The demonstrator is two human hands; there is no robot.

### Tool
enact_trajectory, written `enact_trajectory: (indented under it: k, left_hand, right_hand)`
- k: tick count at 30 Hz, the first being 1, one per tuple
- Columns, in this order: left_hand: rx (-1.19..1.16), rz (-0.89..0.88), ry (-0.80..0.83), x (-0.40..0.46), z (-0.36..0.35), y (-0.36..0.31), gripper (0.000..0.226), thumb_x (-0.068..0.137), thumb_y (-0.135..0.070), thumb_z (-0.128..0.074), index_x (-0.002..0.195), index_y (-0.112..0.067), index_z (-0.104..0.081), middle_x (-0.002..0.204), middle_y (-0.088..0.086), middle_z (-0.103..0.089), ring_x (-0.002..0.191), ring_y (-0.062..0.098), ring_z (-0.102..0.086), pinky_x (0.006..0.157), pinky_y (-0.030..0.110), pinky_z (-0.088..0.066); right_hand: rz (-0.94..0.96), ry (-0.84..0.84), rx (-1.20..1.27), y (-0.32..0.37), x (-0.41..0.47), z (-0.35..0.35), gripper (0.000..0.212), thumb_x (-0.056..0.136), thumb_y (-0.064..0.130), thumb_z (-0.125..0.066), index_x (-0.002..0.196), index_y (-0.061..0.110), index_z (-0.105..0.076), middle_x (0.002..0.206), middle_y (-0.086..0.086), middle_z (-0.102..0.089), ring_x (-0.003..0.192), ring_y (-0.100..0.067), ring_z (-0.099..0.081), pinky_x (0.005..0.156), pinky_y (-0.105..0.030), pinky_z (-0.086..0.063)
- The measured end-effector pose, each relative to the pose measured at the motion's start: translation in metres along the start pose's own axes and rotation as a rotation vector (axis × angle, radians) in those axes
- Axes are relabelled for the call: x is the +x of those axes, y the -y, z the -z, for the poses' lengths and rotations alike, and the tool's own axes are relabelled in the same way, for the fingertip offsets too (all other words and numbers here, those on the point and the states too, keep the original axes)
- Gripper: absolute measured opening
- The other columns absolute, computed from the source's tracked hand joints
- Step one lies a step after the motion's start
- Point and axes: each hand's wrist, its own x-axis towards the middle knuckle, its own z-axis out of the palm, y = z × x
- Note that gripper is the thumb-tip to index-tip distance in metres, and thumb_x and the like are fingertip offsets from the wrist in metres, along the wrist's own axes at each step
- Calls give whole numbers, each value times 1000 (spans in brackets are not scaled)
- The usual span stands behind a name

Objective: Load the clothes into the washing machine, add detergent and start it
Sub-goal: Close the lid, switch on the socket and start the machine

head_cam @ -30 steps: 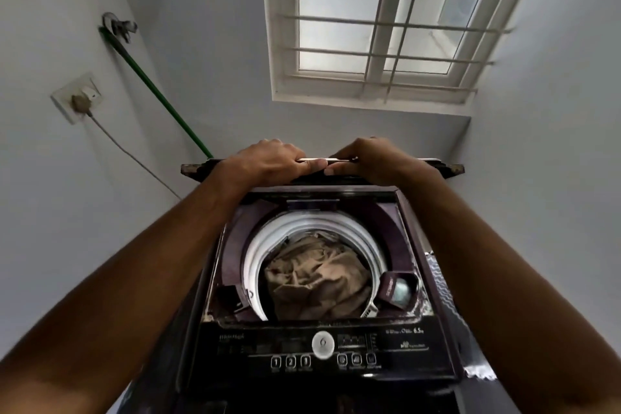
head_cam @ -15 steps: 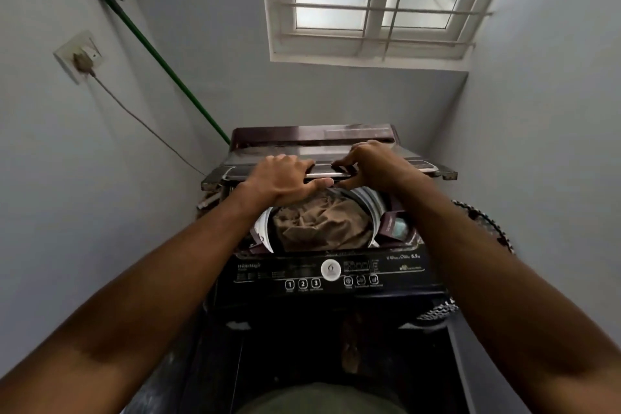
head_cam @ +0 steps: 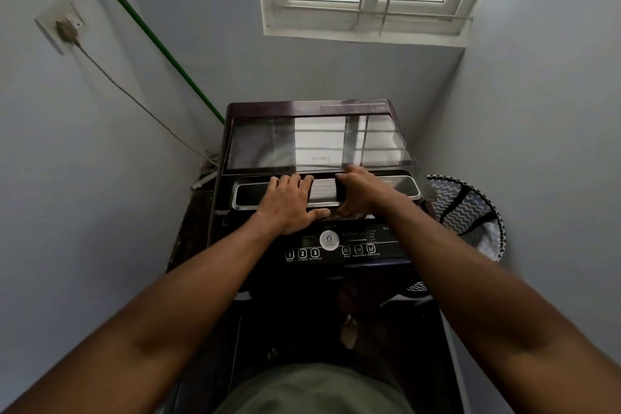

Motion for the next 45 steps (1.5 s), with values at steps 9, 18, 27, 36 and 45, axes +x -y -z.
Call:
enact_trajectory:
  k: [9,18,27,36,45]
  left_hand:
    - [-234,57,124,5,-20,4,93,77,-85,-41,147,-24,-38,139,8,-51,129,27,-46,111,46,-32]
    - [-445,193,94,19,-7,10,45,90,-49,-59,128,-24,-64,124,8,-68,119,28,-59,102,35,-43]
    - [-898,547,-248,47,44,74,20,89,-11,-62,100,-16,-78,98,4,-77,92,18,-71,85,26,-53]
    - [-614,695,-646,62,164,200,30,90,-6,-55,116,-14,-68,117,6,-67,101,19,-62,87,18,-42]
    - [-366,738,-612,52,202,286,53,90,-11,-64,140,-17,-48,143,8,-46,132,24,-44,111,37,-40]
  right_hand:
    - [-39,93,-45,1,13,-23,77,58,58,-84,116,13,-60,113,-5,-43,110,-25,-47,94,-41,-46]
    - [-90,158,-38,7,50,-2,36,76,56,-70,79,21,-63,101,-9,-66,84,-24,-57,69,-30,-43]
    - [119,30,-54,41,100,54,24,84,32,-65,94,12,-74,99,-13,-71,90,-31,-64,82,-37,-55]
    - [515,-367,234,141,186,198,29,90,23,-62,116,11,-67,110,-11,-71,97,-25,-65,79,-25,-45]
    - [696,-346,339,226,251,239,24,94,19,-61,116,10,-66,109,-9,-68,84,-18,-65,74,-27,-52]
